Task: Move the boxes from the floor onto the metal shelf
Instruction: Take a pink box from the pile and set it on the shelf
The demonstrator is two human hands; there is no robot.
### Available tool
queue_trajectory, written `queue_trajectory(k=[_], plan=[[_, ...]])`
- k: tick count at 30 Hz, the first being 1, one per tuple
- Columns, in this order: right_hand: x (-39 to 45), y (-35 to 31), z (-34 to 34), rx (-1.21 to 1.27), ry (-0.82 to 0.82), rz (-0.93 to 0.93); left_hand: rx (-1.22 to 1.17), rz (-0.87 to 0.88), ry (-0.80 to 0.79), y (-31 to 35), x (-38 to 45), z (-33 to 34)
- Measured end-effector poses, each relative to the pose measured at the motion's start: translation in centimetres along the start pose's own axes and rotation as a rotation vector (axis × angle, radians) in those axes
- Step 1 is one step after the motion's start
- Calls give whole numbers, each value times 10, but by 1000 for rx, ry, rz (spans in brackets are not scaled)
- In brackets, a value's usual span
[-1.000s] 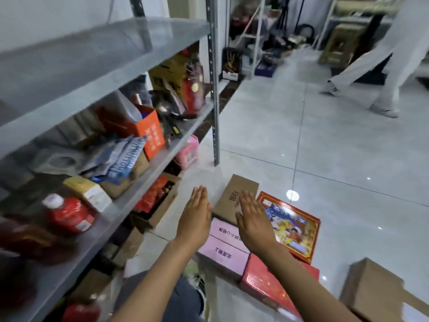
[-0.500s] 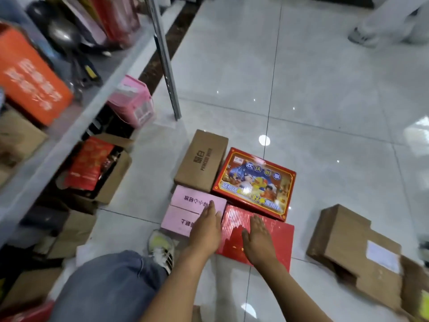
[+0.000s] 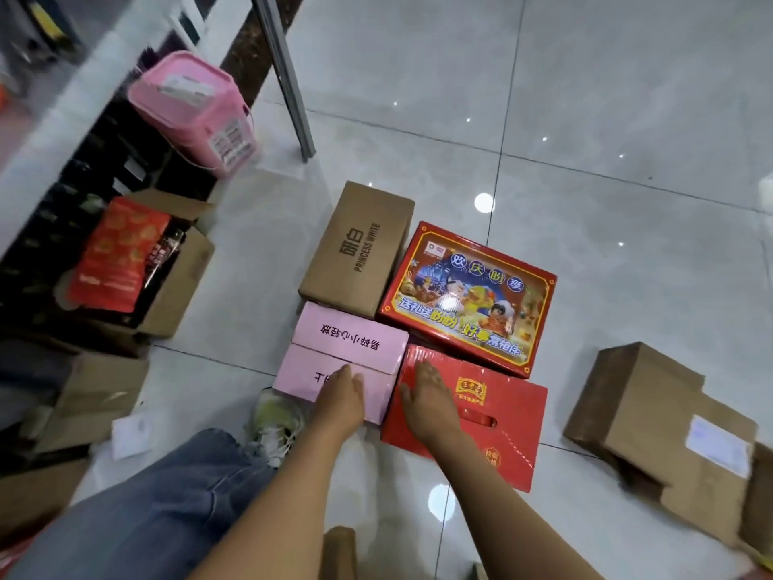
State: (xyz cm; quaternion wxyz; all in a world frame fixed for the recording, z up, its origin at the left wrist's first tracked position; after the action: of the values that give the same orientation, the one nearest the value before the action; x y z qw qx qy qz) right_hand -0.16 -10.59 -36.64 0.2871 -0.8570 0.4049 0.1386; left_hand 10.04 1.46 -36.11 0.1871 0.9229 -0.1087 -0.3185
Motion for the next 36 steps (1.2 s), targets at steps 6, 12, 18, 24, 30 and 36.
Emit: queue_trajectory(k=[6, 12, 18, 24, 30, 36], plan=[[57, -28, 15, -74, -35, 9, -120, -269, 77, -61, 41, -12], [99, -30, 35, 57, -41, 228, -123, -366, 140, -78, 77, -22], [106, -35, 52, -115, -82, 345, -154, -371, -72, -103, 87, -13], [103, -41, 56, -150, -46, 213, -288, -479, -99, -121, 85, -16], [98, -41, 49, 16, 46, 283, -312, -595, -104, -130, 79, -20], [71, -59, 29, 239, 139, 297, -426, -671, -133, -134, 40, -33]])
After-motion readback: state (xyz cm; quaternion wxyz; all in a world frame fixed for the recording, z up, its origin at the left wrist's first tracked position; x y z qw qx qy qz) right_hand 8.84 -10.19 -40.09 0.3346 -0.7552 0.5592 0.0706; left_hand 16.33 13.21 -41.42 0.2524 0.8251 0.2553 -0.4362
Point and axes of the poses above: each hand's wrist, its own x-axis towards the middle knuckle, its own z-axis out of the palm, y = z × x, the point moved 4 cm from there along x, towards the middle knuckle, and after that the axes turned 10 degrees about y, right-handed, at the moved point
